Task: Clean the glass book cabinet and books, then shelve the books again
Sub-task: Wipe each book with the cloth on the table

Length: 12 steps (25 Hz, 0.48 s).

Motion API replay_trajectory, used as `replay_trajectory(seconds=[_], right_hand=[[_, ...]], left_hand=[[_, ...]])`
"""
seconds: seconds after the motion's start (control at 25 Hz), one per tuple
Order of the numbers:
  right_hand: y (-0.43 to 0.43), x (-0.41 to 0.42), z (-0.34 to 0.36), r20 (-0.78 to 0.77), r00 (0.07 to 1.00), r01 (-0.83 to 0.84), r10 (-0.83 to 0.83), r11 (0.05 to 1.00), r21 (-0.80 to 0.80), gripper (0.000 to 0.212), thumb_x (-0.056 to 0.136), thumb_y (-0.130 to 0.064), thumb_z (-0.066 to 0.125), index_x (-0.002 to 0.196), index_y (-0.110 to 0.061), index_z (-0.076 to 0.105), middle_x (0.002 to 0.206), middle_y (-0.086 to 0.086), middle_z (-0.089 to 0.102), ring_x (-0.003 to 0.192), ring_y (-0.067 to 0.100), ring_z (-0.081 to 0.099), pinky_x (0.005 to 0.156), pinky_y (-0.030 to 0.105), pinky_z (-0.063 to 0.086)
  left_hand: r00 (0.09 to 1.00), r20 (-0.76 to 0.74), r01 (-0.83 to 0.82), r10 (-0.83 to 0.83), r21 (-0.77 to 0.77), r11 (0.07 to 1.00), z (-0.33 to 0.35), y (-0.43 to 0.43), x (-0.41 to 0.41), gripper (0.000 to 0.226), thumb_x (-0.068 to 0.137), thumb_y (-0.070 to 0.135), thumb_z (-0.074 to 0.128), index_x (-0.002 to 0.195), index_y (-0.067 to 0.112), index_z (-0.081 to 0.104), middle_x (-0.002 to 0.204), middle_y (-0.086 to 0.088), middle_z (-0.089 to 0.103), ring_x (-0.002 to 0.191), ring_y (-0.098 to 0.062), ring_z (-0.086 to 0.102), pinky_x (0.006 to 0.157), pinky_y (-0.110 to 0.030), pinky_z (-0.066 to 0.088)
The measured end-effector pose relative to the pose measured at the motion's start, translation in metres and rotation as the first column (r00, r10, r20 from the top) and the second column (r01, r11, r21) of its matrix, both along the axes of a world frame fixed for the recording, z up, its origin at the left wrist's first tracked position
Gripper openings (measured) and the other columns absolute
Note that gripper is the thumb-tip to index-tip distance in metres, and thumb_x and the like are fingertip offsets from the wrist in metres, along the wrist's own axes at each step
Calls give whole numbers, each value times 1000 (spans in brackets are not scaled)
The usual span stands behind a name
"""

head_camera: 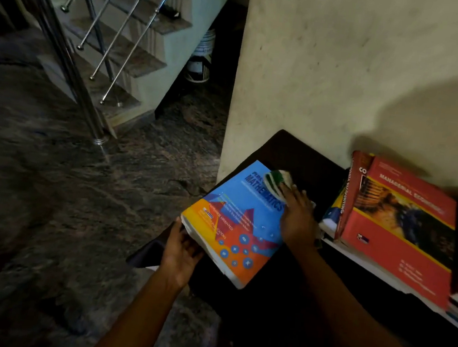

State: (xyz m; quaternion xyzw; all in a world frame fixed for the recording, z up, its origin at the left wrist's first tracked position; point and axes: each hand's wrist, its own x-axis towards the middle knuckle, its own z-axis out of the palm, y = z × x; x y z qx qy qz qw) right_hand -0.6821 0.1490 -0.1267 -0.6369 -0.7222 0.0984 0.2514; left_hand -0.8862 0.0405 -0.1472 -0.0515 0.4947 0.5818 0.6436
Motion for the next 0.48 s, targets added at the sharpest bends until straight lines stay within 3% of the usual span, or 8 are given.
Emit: replay_trajectory(seconds=[0.08,0.12,0.24,0.32,0.4,0.48], right_hand=[[0,-1,-8,172,985,0,-11,998,63,50,77,1,49,125,-10,58,126,25,55,114,44,54,94,53,43],[-11,-4,-9,181,983,-14,-4,995,102,49,76,-2,51,123,-10,59,122,25,57,109,43,57,89,54,46],[-63,-23,-20,133,988,-81,72,995,65,61,71,1,62,129,-15,53,128,20,55,115,39,54,92,51,48],[-109,-42,-22,48,988,-147,146,989,30,56,75,-10,52,130,-21,52,133,13,53,117,33,53,95,40,46],[-146,-54,-25,-2,975,-221,221,975,32,50,78,-22,42,127,-25,55,133,8,54,118,27,54,94,32,44],[-163,-56,-14,-36,976,-212,217,971,111,45,80,-24,42,121,-25,61,128,6,59,109,24,61,88,31,50]], left_hand=[[1000,-3,4,-4,1,1000,-2,-1,3,42,94,50,43,116,17,57,91,-4,65,81,-18,61,67,-31,49],[1000,1,10,-10,2,1000,-2,-1,4,42,94,50,43,117,17,56,92,-3,66,83,-18,61,67,-32,48],[999,-19,49,-49,6,999,-2,0,9,42,93,49,46,119,19,56,102,-5,66,90,-18,62,70,-32,48],[995,-86,43,-42,6,999,-7,3,14,44,90,46,54,122,16,57,113,-9,66,99,-24,63,79,-36,52],[984,-176,-3,9,33,999,-13,4,20,48,87,40,61,128,15,55,121,-13,63,106,-29,62,91,-44,50],[932,-362,-23,22,-1,1000,-8,4,29,56,85,36,65,134,14,48,127,-13,59,110,-30,59,97,-43,47]])
